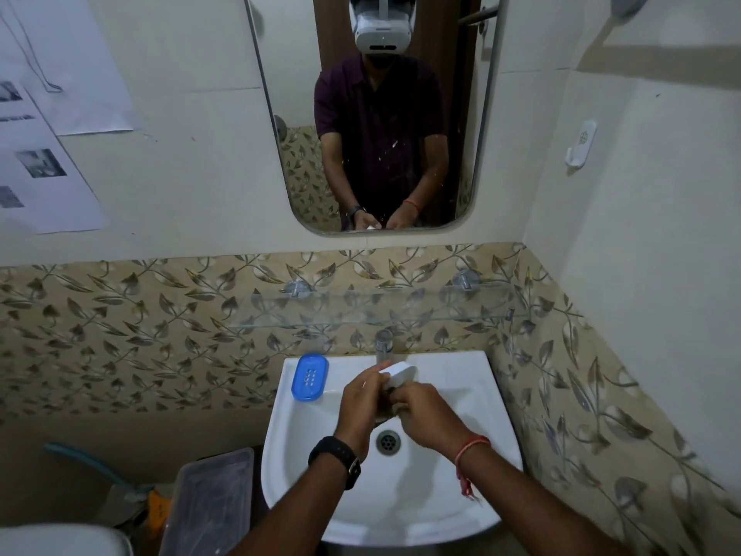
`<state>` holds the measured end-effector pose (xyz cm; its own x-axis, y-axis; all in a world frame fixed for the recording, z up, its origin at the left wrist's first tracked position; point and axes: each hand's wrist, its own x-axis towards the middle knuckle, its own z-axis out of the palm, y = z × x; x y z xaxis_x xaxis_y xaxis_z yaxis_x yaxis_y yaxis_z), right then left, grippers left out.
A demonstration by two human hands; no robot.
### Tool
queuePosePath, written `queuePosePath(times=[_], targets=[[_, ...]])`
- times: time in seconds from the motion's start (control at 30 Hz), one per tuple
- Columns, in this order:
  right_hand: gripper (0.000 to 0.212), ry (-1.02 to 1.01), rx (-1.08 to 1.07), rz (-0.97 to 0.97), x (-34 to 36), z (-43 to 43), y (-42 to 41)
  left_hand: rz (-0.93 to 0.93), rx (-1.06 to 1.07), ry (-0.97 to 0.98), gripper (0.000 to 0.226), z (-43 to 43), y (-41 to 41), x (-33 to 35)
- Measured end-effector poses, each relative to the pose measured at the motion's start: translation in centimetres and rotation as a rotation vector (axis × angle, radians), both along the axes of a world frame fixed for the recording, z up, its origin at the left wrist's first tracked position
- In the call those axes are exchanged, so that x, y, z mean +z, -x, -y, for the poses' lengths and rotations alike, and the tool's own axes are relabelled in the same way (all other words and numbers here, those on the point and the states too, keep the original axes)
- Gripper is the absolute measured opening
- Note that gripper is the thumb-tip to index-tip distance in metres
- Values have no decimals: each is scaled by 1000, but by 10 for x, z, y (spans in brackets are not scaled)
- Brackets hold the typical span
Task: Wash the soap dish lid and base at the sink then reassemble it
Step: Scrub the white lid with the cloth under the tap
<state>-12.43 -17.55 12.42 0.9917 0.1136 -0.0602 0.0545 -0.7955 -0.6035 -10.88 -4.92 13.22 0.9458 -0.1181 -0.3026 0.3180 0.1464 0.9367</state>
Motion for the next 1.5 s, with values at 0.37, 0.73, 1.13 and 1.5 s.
queuePosePath(times=[0.37,0.73,1.13,1.5], targets=[[28,-1701,-354,-498,40,-12,6,95,49,140,35,8,0,14],[33,-980,-159,-213,25,-18,6,36,30,155,36,2,-3,9],[46,419,292,301,-20,17,-22,-82,69,91,28,-1,3,6],[38,722,294,728,-35,29,-26,-270,40,64,11,-4,-5,19]])
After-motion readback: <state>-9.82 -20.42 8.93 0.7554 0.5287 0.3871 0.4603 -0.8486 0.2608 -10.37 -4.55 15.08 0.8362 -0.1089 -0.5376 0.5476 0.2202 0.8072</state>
